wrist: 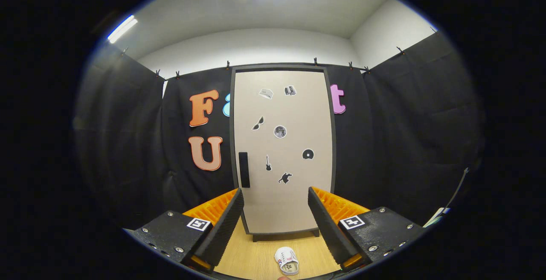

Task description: Open the shoe cabinet door, grab the shoes and put them into the shoe cabinet, then close the shoe cabinet door.

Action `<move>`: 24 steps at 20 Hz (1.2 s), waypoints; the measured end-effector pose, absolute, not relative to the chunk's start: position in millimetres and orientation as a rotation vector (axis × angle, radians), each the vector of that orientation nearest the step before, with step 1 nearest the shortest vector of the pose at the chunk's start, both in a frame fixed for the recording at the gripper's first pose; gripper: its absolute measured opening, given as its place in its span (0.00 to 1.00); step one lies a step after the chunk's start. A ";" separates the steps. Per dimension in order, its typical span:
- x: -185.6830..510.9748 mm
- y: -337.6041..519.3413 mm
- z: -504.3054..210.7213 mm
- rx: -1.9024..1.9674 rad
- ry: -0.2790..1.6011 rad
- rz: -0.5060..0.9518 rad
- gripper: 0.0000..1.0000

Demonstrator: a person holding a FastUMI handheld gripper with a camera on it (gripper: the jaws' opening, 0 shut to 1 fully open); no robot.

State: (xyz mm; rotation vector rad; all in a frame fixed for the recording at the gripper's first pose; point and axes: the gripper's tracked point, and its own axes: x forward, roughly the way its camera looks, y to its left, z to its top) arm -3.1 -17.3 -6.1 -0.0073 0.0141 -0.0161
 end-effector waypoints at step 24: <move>138.0 75.3 -45.6 -0.016 0.020 0.088 0.95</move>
